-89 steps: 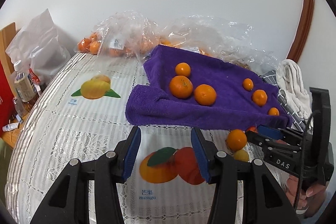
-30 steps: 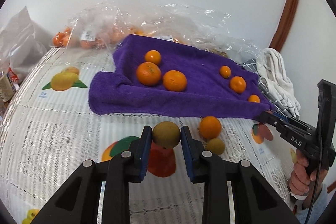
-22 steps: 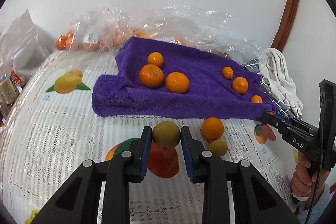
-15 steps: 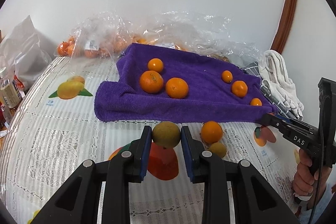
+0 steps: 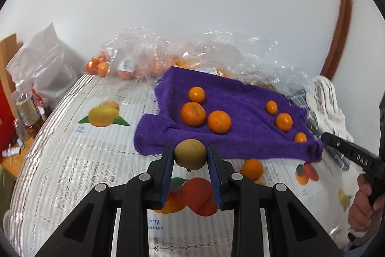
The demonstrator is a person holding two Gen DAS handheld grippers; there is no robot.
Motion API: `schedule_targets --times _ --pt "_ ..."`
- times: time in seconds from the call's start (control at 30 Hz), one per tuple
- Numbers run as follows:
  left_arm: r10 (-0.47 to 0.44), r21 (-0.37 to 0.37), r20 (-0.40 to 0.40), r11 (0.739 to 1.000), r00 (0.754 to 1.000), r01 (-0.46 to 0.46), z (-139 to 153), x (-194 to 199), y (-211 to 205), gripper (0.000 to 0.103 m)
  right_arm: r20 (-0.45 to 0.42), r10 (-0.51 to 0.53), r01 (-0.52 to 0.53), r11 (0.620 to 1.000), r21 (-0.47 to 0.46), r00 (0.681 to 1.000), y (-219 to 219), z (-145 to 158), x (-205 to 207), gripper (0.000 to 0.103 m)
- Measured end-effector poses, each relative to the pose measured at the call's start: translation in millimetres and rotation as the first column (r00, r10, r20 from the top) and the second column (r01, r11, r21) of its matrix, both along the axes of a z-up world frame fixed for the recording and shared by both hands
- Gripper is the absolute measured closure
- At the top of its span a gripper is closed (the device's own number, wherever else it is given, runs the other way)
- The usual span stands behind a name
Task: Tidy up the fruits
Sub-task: 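Carry the red fruit and the greenish fruit in both grippers over the purple towel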
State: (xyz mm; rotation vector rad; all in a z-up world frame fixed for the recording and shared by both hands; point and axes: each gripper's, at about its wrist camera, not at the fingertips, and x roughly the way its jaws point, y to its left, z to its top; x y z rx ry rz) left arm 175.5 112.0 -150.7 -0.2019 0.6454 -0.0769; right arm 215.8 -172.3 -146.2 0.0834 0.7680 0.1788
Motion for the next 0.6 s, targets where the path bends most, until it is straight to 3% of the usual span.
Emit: schedule_targets --times 0.07,0.2,0.33,0.47,0.6 --pt "-0.009 -0.005 0.006 1.000 1.000 0.009 12.2 -1.1 -1.4 0.076 0.021 0.006 -0.006 1.000 0.009 1.000 0.9 9.1 1.9 0.080" --pt "-0.013 0.072 0.062 0.997 0.998 0.009 40.3 0.4 -12.3 0.076 0.053 0.010 -0.011 1.000 0.018 0.999 5.0 21.9 10.7 0.080" --pt "-0.011 0.069 0.100 0.998 0.995 0.004 59.4 18.6 -21.0 0.076 0.089 0.016 -0.021 0.998 0.060 0.996 7.2 35.7 24.0 0.080" --pt "0.014 0.041 0.113 0.999 0.994 -0.019 59.1 42.0 -27.2 0.076 0.114 -0.007 0.000 0.998 0.062 0.993 9.4 41.5 41.5 0.080" --pt "0.046 0.047 0.115 0.998 0.992 -0.052 37.1 62.4 -29.2 0.076 0.110 -0.022 0.017 0.999 0.050 0.994 8.3 27.5 51.5 0.080"
